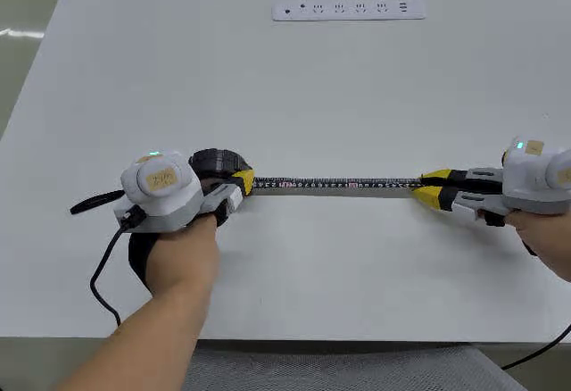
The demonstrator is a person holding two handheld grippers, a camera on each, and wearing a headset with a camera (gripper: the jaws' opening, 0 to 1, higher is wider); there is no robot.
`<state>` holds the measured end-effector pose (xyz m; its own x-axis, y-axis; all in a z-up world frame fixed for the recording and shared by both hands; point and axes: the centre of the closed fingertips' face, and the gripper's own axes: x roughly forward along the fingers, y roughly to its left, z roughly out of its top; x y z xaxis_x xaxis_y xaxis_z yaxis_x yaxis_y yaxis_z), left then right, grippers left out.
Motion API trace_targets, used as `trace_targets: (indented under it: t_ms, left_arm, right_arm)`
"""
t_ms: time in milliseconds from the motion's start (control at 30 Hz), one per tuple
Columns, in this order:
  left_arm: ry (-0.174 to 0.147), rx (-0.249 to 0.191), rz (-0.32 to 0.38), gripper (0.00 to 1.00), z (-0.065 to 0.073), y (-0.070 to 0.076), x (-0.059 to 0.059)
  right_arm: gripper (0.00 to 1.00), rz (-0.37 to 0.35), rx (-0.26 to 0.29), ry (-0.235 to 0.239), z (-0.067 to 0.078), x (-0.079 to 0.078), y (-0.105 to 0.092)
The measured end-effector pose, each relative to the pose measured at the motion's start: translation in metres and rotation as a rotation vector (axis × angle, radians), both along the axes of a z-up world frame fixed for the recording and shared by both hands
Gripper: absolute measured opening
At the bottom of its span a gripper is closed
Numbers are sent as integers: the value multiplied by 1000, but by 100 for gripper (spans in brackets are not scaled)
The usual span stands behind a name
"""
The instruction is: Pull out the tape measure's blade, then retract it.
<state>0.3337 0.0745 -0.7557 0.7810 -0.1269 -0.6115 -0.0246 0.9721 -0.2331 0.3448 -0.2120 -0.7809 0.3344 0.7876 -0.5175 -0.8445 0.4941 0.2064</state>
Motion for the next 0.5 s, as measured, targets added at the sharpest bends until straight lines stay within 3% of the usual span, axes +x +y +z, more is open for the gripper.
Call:
trace_targets:
  t_ms: [500]
  left_arm:
    - [-1,-4,0,55,-3,1,2]
  right_arm:
    - [8,29,18,-10,4,1,24]
